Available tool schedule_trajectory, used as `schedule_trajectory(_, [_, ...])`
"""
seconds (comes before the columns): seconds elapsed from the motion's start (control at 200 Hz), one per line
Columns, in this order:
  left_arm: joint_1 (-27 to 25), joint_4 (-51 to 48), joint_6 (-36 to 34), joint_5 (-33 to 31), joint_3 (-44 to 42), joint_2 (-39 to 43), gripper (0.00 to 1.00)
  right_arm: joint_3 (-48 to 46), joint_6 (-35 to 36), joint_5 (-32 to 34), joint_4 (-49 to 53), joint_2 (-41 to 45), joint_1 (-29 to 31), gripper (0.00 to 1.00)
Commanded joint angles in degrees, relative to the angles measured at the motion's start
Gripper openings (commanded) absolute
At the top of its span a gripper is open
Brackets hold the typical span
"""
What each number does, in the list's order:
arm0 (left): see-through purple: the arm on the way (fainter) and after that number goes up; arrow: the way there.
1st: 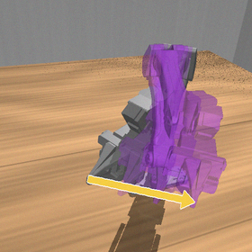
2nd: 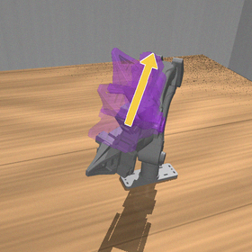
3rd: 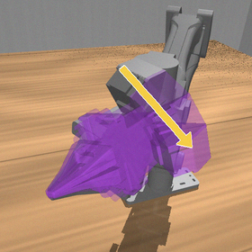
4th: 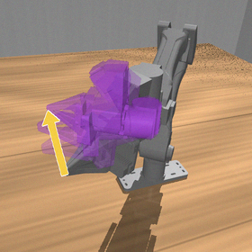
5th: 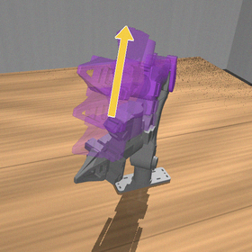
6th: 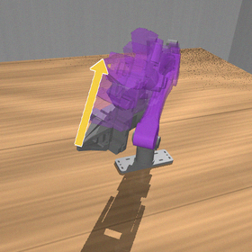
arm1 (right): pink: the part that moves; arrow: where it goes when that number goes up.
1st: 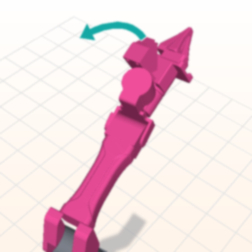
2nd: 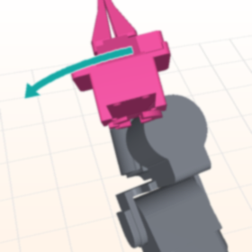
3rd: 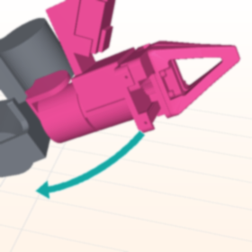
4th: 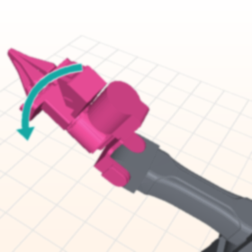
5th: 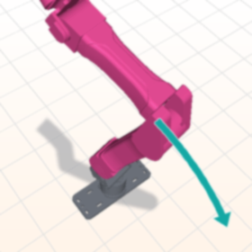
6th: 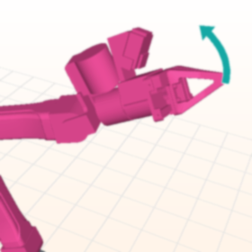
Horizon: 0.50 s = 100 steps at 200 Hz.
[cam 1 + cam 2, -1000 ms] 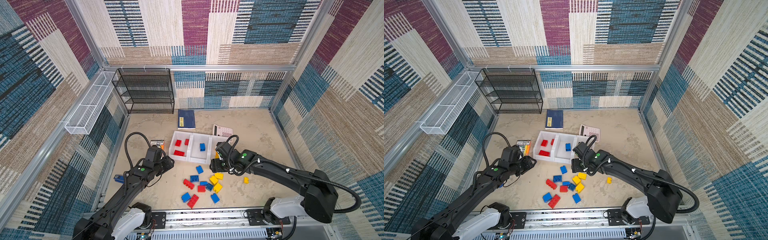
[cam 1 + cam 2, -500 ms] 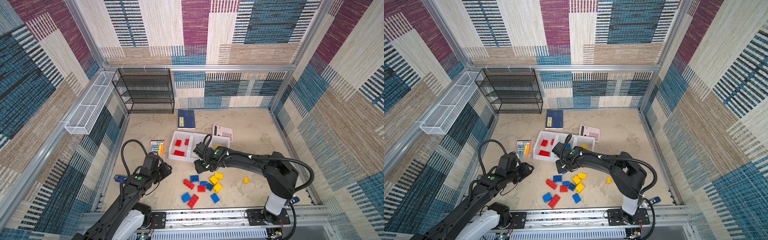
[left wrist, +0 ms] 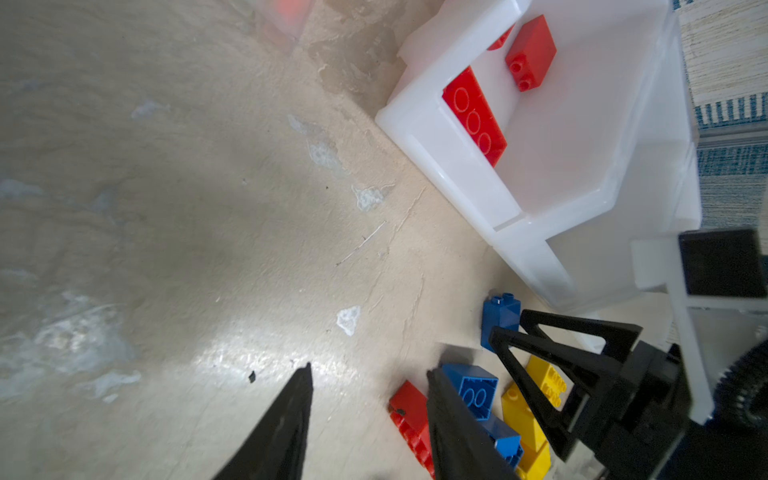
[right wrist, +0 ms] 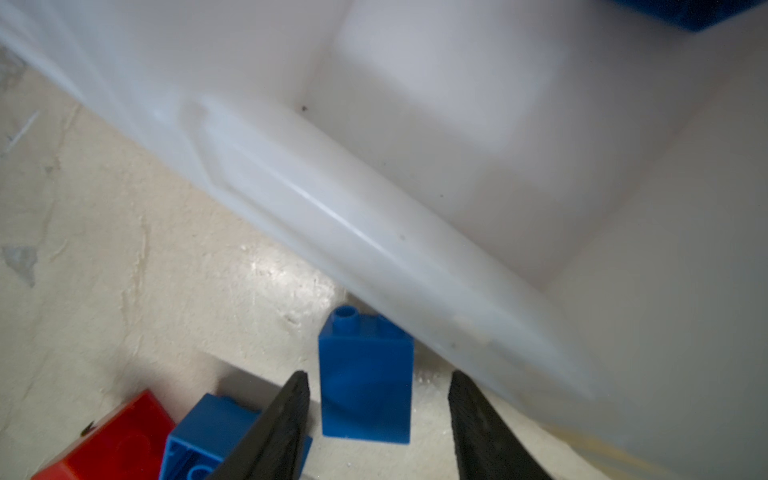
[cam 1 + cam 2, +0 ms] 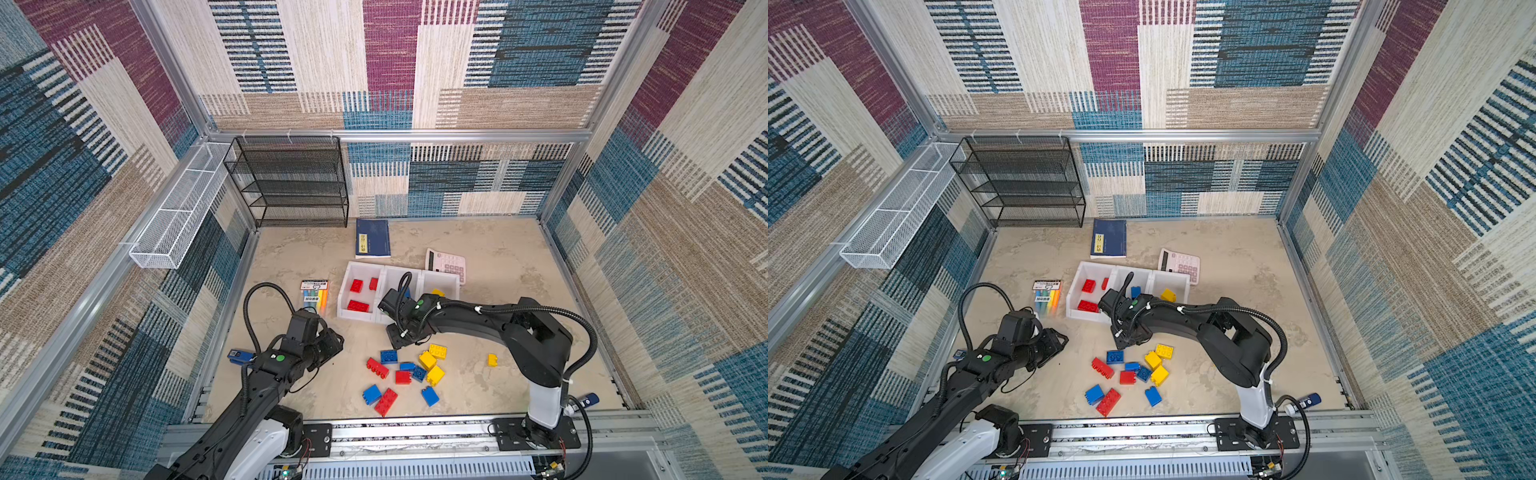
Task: Sort the legos into containers by color
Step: 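Lower the right gripper onto a blue 1x2 brick beside the tray and close, then carry the blue brick with the right gripper into the middle compartment and release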
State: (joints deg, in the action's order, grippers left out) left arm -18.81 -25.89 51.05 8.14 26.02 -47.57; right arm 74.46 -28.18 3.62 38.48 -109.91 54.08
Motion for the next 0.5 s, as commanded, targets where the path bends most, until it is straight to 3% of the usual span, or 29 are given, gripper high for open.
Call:
schedule_trajectory(0.0, [0.02, 1.3, 0.93, 0.73, -0.18, 0.03, 0.48, 0.76, 0.5, 0.95, -0.2, -0.55, 0.22, 0.56])
schedule_trajectory(0.496, [0.06, -0.18, 1.66, 0.3, -0.64, 1.83, 0.48, 1.31, 0.98, 1.05, -0.25, -1.93, 1.02, 0.43])
